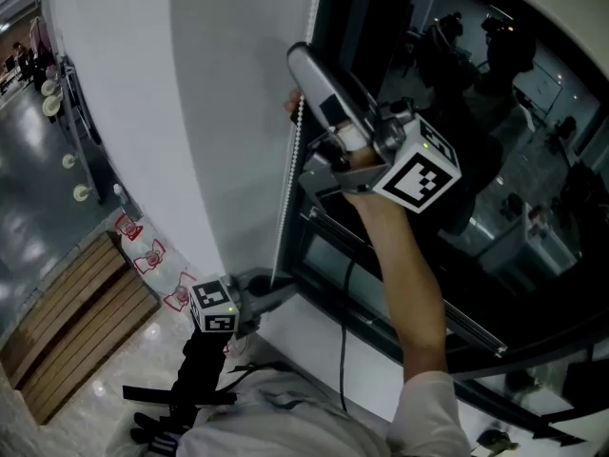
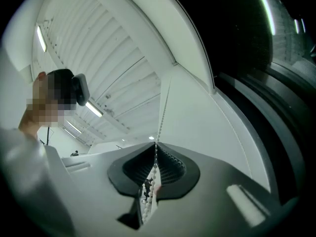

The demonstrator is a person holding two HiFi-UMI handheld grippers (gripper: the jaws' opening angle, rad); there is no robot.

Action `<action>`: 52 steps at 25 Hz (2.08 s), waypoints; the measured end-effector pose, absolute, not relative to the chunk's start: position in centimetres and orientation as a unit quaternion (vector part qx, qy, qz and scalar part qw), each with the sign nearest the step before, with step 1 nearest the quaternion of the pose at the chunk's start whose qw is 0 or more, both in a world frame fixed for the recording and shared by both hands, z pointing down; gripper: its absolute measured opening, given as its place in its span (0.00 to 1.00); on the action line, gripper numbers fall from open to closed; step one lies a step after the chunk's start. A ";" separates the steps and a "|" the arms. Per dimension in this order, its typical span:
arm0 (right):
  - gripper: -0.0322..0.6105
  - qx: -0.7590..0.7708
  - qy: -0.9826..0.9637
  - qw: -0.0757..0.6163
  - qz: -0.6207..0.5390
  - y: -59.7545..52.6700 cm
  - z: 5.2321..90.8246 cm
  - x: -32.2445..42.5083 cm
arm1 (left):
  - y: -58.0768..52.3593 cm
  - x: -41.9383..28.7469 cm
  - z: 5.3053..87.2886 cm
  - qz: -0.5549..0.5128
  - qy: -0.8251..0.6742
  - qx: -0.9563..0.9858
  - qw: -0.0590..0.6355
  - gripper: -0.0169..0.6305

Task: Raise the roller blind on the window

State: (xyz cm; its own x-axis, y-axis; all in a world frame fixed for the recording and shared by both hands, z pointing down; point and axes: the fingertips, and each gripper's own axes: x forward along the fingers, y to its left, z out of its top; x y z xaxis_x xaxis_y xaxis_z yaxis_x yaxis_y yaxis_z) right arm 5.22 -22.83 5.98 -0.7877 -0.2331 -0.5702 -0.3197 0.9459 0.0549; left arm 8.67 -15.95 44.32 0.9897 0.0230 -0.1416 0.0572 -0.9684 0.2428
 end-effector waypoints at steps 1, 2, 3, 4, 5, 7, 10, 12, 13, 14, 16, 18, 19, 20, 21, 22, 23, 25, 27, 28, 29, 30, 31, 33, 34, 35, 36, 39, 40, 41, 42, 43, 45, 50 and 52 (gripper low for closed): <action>0.07 -0.153 0.944 0.282 0.076 -22.8 6.8 5.1 | -15.9 8.7 44.3 -0.069 0.020 0.990 0.124 0.02; 0.07 -0.159 0.945 0.274 0.076 -22.8 7.8 5.0 | -15.9 8.7 44.3 -0.068 0.020 0.990 0.124 0.02; 0.07 -0.163 0.947 0.267 0.074 -22.7 8.7 4.9 | -15.8 8.7 44.4 -0.067 0.020 0.990 0.124 0.02; 0.07 -0.166 0.948 0.260 0.072 -22.7 9.7 4.9 | -15.8 8.6 44.5 -0.066 0.020 0.990 0.126 0.02; 0.07 -0.171 0.950 0.253 0.070 -22.6 10.7 4.9 | -15.8 8.6 44.5 -0.066 0.019 0.989 0.128 0.02; 0.07 -0.180 0.952 0.238 0.067 -22.6 12.7 4.9 | -15.9 8.5 44.5 -0.067 0.018 0.989 0.130 0.02; 0.07 -0.189 0.957 0.213 0.054 -22.8 16.1 4.6 | -16.1 8.4 44.2 -0.075 0.017 0.988 0.131 0.02; 0.07 -0.195 0.960 0.197 0.042 -22.8 18.5 4.4 | -16.1 8.3 44.0 -0.077 0.015 0.988 0.135 0.02; 0.07 -0.198 0.961 0.191 0.036 -22.8 19.6 4.3 | -16.1 8.3 44.0 -0.077 0.015 0.988 0.135 0.02; 0.07 -0.201 0.961 0.186 0.030 -22.8 20.6 4.3 | -16.1 8.3 43.9 -0.077 0.014 0.988 0.136 0.02; 0.07 -0.204 0.963 0.176 0.022 -22.6 22.3 4.1 | -16.2 8.3 43.9 -0.077 0.013 0.988 0.136 0.02; 0.07 -0.205 0.965 0.164 0.016 -22.3 23.9 3.9 | -16.4 8.3 43.7 -0.079 0.012 0.988 0.134 0.02; 0.07 -0.205 0.966 0.160 0.013 -22.3 24.6 3.9 | -16.4 8.3 43.6 -0.080 0.012 0.988 0.133 0.02; 0.07 -0.205 0.966 0.157 0.009 -22.2 25.2 3.9 | -16.5 8.3 43.5 -0.081 0.012 0.988 0.131 0.02; 0.07 -0.207 0.966 0.155 0.006 -22.2 25.8 3.9 | -16.6 8.2 43.4 -0.081 0.012 0.988 0.130 0.02; 0.07 -0.208 0.966 0.153 0.002 -22.2 26.4 4.0 | -16.6 8.2 43.3 -0.080 0.011 0.988 0.130 0.02; 0.07 -0.209 0.966 0.151 -0.002 -22.2 26.9 4.1 | -16.7 8.2 43.3 -0.080 0.010 0.988 0.130 0.02; 0.07 -0.208 0.967 0.145 -0.011 -22.1 28.1 4.1 | -16.7 8.1 43.3 -0.081 0.008 0.988 0.131 0.02; 0.07 -0.205 0.969 0.136 -0.020 -21.8 29.3 3.9 | -16.7 8.0 43.3 -0.082 0.007 0.988 0.132 0.02; 0.07 -0.204 0.970 0.130 -0.024 -21.6 30.0 3.7 | -16.7 8.0 43.3 -0.082 0.008 0.988 0.132 0.02; 0.07 -0.202 0.971 0.124 -0.028 -21.4 30.7 3.5 | -16.7 8.1 43.2 -0.083 0.009 0.988 0.132 0.02; 0.07 -0.201 0.972 0.117 -0.033 -21.3 31.5 3.4 | -16.6 8.1 43.1 -0.083 0.010 0.988 0.131 0.02; 0.07 -0.202 0.972 0.111 -0.039 -21.3 32.4 3.4 | -16.6 8.1 43.1 -0.084 0.010 0.988 0.131 0.02; 0.07 -0.206 0.971 0.104 -0.055 -21.4 34.1 3.6 | -16.6 8.1 43.0 -0.084 0.011 0.988 0.130 0.02; 0.07 -0.209 0.970 0.104 -0.064 -21.6 34.7 3.8 | -16.7 8.1 43.0 -0.084 0.011 0.988 0.130 0.02; 0.07 -0.212 0.969 0.107 -0.071 -21.8 35.2 4.1 | -16.7 8.0 43.1 -0.085 0.011 0.988 0.130 0.02; 0.07 -0.215 0.967 0.112 -0.077 -22.0 35.3 4.4 | -16.7 8.0 43.0 -0.086 0.011 0.988 0.130 0.02; 0.08 -0.218 0.964 0.126 -0.084 -22.4 34.8 5.1 | -16.8 7.9 42.7 -0.092 0.010 0.988 0.128 0.02; 0.11 -0.216 0.964 0.126 -0.083 -22.5 34.4 5.2 | -16.8 7.9 42.6 -0.092 0.010 0.988 0.126 0.02; 0.20 -0.211 0.966 0.127 -0.081 -22.5 34.0 5.2 | -16.8 7.9 42.5 -0.092 0.010 0.988 0.126 0.02; 0.24 -0.202 0.967 0.130 -0.079 -22.4 33.2 5.1 | -16.8 7.9 42.5 -0.092 0.011 0.988 0.125 0.02; 0.25 -0.193 0.969 0.138 -0.076 -22.3 32.2 5.1 | -16.8 7.9 42.5 -0.091 0.011 0.988 0.126 0.02; 0.28 -0.176 0.970 0.155 -0.062 -22.3 29.6 5.0 | -16.8 7.9 42.6 -0.091 0.012 0.988 0.127 0.02; 0.32 -0.150 0.975 0.164 0.004 -22.6 22.8 4.5 | -16.4 8.2 42.8 -0.091 0.018 0.987 0.130 0.02; 0.32 -0.144 0.975 0.164 0.032 -22.7 20.0 4.3 | -16.2 8.5 42.9 -0.090 0.021 0.987 0.132 0.02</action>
